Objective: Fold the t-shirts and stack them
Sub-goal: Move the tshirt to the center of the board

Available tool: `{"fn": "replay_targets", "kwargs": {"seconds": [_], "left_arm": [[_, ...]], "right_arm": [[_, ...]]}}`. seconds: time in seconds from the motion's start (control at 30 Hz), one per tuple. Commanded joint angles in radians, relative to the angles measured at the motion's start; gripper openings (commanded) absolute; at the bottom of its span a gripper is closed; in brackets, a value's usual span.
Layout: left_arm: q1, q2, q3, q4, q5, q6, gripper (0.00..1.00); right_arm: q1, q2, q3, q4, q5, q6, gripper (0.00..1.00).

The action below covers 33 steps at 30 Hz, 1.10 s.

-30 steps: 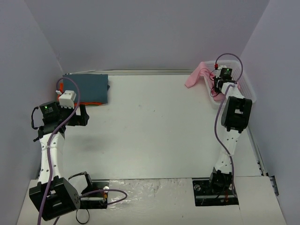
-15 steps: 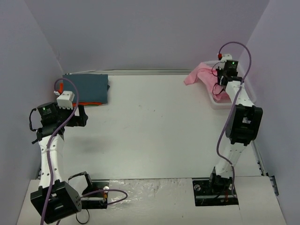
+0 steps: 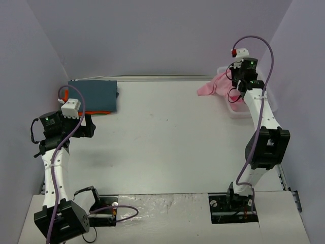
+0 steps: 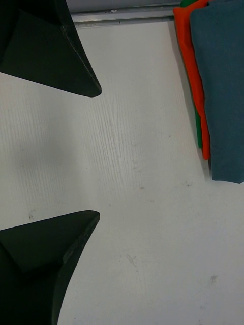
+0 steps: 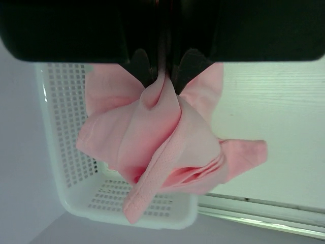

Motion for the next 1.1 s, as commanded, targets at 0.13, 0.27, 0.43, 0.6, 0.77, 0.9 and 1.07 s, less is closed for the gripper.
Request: {"fn": "replay_targets", "kwargs": {"seconds": [0.13,0.27,0.43,0.6,0.77,0.9,1.07], "left_arm": [[0.010,-0.024,0.026,0.004,0.040,-0.007,0.94],[0.010,-0.032,0.026,0.004,0.042,-0.008,0.94],[0.010,-0.044,0.024,0.006,0.045,-0.011,0.94],[0.010,-0.039,0.026,-0.001,0.062,-0.007,0.94],[0.010,-0.038,0.023,-0.004,0.091,0.004,0.94],[0.010,-0.038,0.021,-0.005,0.102,0.009,0.94],[0.010,-0.035,0.024,-0.016,0.126,0.018,0.94]], "right_arm": [[0.263,-0.180,0.156,-0.116,-0.069,0.016,0.00],[0.404,-0.226,0.191,-0.203,-0.155,-0.022,0.00],[0.430,-0.281,0.115,-0.236,-0.223,-0.073,0.00],[0.429,-0.290,0.009,-0.268,-0.154,-0.153,0.68],[0.426,-0.290,-0.100,-0.268,-0.120,-0.159,0.89],[0.421,-0.289,-0.125,-0.268,-0.131,-0.150,0.90],[0.418,-0.287,-0.134,-0.288,-0.164,-0.153,0.91]]}}
